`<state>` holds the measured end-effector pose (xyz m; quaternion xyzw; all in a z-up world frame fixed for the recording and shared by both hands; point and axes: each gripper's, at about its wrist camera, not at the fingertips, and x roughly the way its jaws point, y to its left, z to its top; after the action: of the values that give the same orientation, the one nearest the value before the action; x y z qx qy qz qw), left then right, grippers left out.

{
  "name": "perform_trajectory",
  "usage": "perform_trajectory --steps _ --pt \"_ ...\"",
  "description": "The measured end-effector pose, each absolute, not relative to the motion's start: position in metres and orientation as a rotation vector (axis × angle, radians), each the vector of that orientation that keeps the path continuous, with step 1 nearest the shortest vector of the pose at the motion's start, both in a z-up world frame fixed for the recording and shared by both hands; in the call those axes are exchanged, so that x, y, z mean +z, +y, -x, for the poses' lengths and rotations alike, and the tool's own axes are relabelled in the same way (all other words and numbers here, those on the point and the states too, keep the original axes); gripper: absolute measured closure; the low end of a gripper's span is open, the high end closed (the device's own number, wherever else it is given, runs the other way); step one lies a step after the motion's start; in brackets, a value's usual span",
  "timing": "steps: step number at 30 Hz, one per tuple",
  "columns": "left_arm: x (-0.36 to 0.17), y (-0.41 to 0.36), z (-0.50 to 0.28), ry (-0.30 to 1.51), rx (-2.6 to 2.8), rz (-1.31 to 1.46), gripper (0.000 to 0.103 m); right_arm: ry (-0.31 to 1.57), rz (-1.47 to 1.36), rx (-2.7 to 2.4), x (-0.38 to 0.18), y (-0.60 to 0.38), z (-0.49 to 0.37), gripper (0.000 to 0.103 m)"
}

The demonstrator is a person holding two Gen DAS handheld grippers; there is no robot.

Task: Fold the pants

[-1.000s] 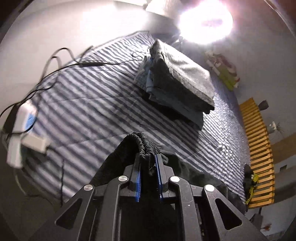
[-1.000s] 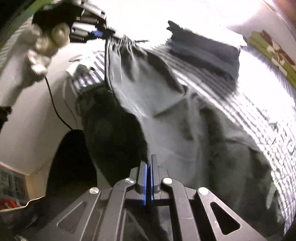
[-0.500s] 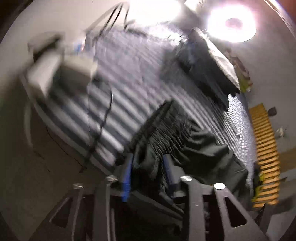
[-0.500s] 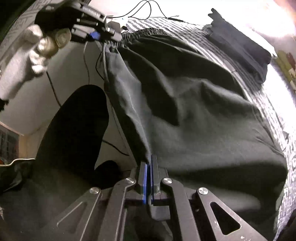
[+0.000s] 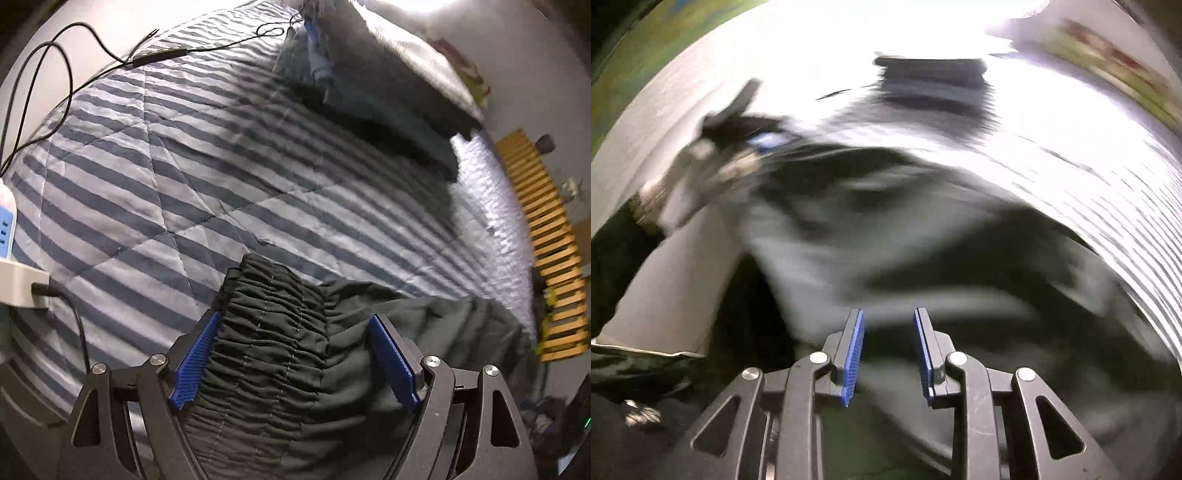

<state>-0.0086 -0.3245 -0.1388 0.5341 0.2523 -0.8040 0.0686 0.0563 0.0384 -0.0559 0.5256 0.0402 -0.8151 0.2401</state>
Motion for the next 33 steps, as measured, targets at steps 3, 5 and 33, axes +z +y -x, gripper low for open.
perform_trajectory --steps 3,5,33 --pt "-0.14 -0.312 0.009 0.599 -2.408 -1.555 0.046 -0.018 -1.628 -2.396 -0.077 0.121 -0.052 0.078" --pt "-0.138 -0.305 0.004 0.525 -2.374 -1.505 0.052 -0.081 -1.771 -2.465 -0.097 0.165 -0.058 0.078" --pt "-0.015 -0.274 -0.033 0.24 -2.555 -1.201 0.041 -0.063 -1.591 -2.268 -0.05 0.149 0.001 0.077"
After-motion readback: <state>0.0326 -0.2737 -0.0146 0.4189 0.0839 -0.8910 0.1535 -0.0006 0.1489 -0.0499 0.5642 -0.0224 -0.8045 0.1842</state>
